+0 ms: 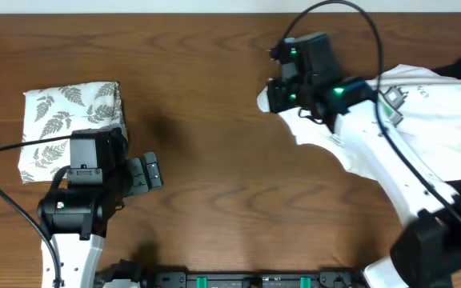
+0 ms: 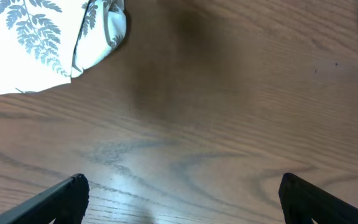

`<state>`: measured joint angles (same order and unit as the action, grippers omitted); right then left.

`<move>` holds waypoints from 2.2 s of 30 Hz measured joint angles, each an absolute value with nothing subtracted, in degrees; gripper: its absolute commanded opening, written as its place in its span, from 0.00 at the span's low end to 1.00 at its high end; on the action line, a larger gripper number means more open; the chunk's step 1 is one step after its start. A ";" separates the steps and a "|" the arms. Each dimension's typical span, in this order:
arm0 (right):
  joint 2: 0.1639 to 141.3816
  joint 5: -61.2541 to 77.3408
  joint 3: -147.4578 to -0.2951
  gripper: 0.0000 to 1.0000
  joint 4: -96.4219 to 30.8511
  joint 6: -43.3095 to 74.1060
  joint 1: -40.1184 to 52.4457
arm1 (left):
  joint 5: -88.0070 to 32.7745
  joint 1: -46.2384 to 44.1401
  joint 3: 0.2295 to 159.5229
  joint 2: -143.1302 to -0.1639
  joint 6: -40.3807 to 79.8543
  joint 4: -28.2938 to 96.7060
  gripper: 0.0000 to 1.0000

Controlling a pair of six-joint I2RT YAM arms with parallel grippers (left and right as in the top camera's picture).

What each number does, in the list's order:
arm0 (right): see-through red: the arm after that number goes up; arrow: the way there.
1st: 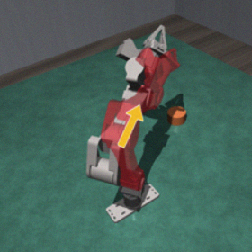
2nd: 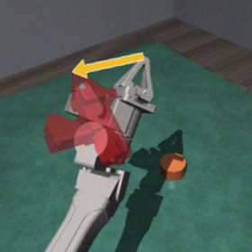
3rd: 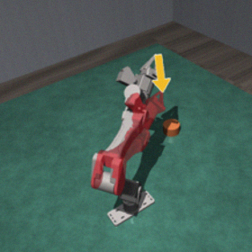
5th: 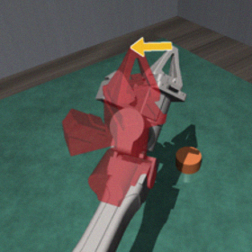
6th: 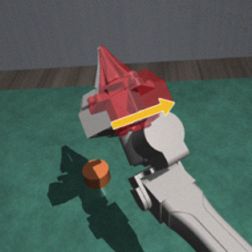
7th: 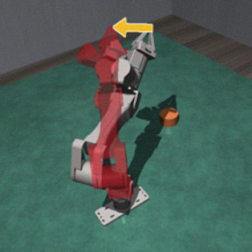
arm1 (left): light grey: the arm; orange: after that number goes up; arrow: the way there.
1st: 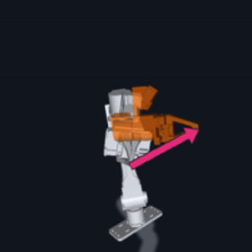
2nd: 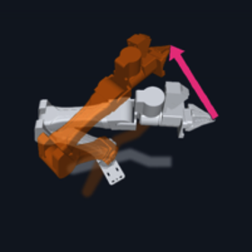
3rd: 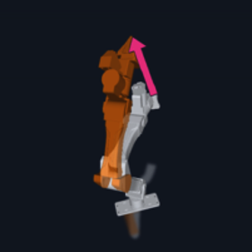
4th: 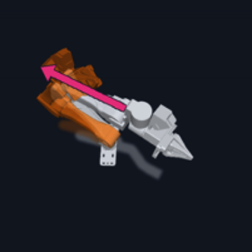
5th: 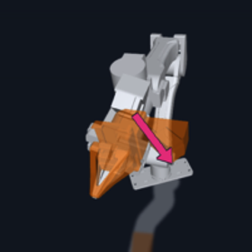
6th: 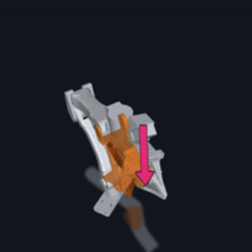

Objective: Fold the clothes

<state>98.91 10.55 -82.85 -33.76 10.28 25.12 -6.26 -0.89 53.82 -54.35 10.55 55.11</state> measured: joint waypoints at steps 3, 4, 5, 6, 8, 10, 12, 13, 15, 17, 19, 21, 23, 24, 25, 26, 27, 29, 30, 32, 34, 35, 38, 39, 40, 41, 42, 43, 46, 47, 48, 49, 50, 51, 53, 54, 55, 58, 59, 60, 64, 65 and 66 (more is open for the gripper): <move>101.69 10.52 -82.85 0.01 -28.91 10.55 26.92 | -6.26 -0.89 53.82 -54.35 10.55 55.13 0.98; 102.61 10.50 -82.81 0.01 -27.20 10.70 27.64 | -6.26 -0.89 53.82 -54.37 10.55 55.13 0.98; 103.24 10.50 -82.81 0.01 -26.06 10.74 28.32 | -6.26 -0.89 53.82 -54.39 10.55 55.16 0.98; 103.94 10.52 -82.81 0.01 -24.69 10.76 29.10 | -6.26 -0.89 53.82 -54.39 10.55 55.13 0.98; 105.27 10.52 -82.81 0.01 -22.04 10.94 30.63 | -6.26 -0.89 53.82 -54.39 10.55 55.11 0.98; 106.50 10.57 -82.78 0.01 -19.38 11.07 32.10 | -6.26 -0.89 53.82 -54.39 10.55 55.11 0.98; 107.44 10.59 -82.76 0.01 -16.12 11.14 33.30 | -6.26 -0.89 53.82 -54.39 10.55 55.11 0.98; 107.94 10.63 -82.74 0.01 -13.82 11.14 33.98 | -6.26 -0.89 53.82 -54.39 10.55 55.13 0.98; 108.31 10.61 -82.74 0.07 -10.96 11.16 34.63 | -6.26 -0.89 53.82 -54.39 10.55 55.11 0.98; 108.38 10.31 -82.74 0.27 -8.27 11.75 35.24 | -6.26 -0.89 53.82 -54.39 10.55 55.11 0.98; 108.36 9.04 -82.76 0.35 -6.85 12.05 35.62 | -6.26 -0.89 53.82 -54.39 10.55 55.13 0.98; 108.38 7.77 -82.76 0.69 -6.94 12.40 35.70 | -6.26 -0.89 53.82 -54.39 10.55 55.13 0.98; 108.38 6.33 -82.76 0.97 -8.51 12.56 35.51 | -6.26 -0.89 53.82 -54.39 10.52 55.11 0.98; 108.38 5.91 -82.76 0.99 -9.67 12.56 35.24 | -6.26 -0.89 53.82 -54.39 10.55 55.18 0.98; 108.38 5.52 -82.76 0.99 -11.16 12.56 34.83 | -6.26 -0.89 53.82 -54.39 10.55 55.18 0.98; 108.33 5.30 -82.78 0.99 -12.88 12.56 34.24 | -6.26 -0.89 53.82 -54.41 10.55 55.16 0.98; 108.27 5.04 -82.76 0.99 -14.79 12.51 33.56 | -6.26 -0.89 53.82 -54.41 10.52 55.16 0.98; 107.66 3.99 -82.76 0.99 -20.18 12.38 31.35 | -6.26 -0.89 53.82 -54.46 10.55 55.13 0.98; 107.07 3.27 -82.74 0.99 -22.59 12.36 30.15 | -6.28 -0.89 53.82 -54.50 10.55 55.16 0.98; 104.84 1.21 -82.67 0.99 -28.93 12.34 26.94 | -6.68 -0.89 53.82 -54.57 10.55 55.13 0.98; 101.67 -0.69 -82.61 0.99 -35.11 12.14 23.57 | -7.77 -0.89 53.82 -54.63 10.55 55.07 0.98; 99.57 -1.74 -82.56 0.99 -38.13 12.08 21.69 | -8.93 -0.89 53.82 -54.65 10.57 54.70 0.98; 92.58 -4.43 -82.56 0.99 -46.15 11.94 15.64 | -14.00 -0.89 53.82 -54.96 10.72 52.38 0.98; 90.61 -4.84 -82.67 0.99 -48.10 11.94 13.82 | -15.86 -0.89 53.82 -55.20 10.74 51.59 0.98; 88.92 -5.06 -82.78 0.99 -50.15 11.97 12.03 | -18.00 -0.91 53.82 -55.70 10.85 50.59 0.98; 87.81 -5.13 -82.83 0.99 -51.86 11.94 10.70 | -19.40 -1.02 53.82 -56.16 11.03 50.00 0.98; 86.67 -5.34 -82.83 0.99 -53.91 11.94 8.86 | -20.53 -1.26 53.82 -56.73 11.44 49.54 0.98; 85.93 -5.45 -82.83 0.99 -55.46 11.94 7.18 | -21.58 -1.72 53.82 -57.47 11.90 49.01 0.98; 84.84 -5.93 -82.83 0.99 -58.92 11.94 1.26 | -23.55 -4.84 53.82 -60.34 13.67 47.31 0.98; 84.82 -6.02 -82.83 0.99 -59.66 11.94 -0.69 | -23.99 -6.70 53.82 -61.65 14.48 46.41 0.98; 84.82 -6.02 -82.83 0.99 -60.29 11.94 -2.39 | -24.34 -8.40 53.82 -62.72 15.18 45.50 0.98; 84.82 -6.04 -82.81 0.99 -60.88 11.94 -4.01 | -24.56 -10.15 53.82 -63.81 15.79 44.36 0.98; 84.82 -6.00 -82.81 0.99 -61.54 11.94 -5.54 | -24.88 -12.43 53.82 -65.23 16.84 43.00 0.98; 84.79 -5.98 -82.81 0.99 -62.19 11.94 -6.96 | -25.19 -14.63 53.82 -66.65 17.93 41.34 0.98; 84.79 -5.43 -82.81 0.99 -63.18 11.94 -9.23 | -25.43 -18.81 53.82 -69.58 20.05 38.04 0.98; 84.79 -5.15 -82.81 0.99 -63.59 11.94 -10.24 | -25.54 -21.10 53.82 -71.42 21.39 35.83 0.98; 84.79 -4.93 -82.81 0.99 -63.86 11.92 -11.03 | -25.65 -23.05 53.84 -73.25 22.65 33.76 0.98; 84.79 -4.51 -82.78 0.99 -64.64 11.22 -12.64 | -25.80 -28.14 53.87 -78.98 26.57 28.12 0.98; 84.79 -4.51 -82.78 0.99 -64.79 11.03 -12.88 | -25.82 -29.69 53.87 -81.06 27.86 26.15 0.98; 84.79 -4.49 -82.78 0.99 -64.97 10.83 -13.04 | -25.80 -31.16 53.87 -83.18 29.10 23.79 0.98; 84.79 -3.55 -82.78 0.99 -64.95 10.17 -13.06 | -25.87 -35.99 53.93 -90.80 33.56 15.75 0.98; 84.79 -3.40 -82.78 0.99 -64.93 10.11 -13.06 | -25.85 -37.17 53.93 -92.64 34.74 13.67 0.98; 84.79 -3.33 -82.78 0.99 -64.99 10.02 -13.06 | -25.87 -38.35 53.93 -94.50 35.92 11.40 0.98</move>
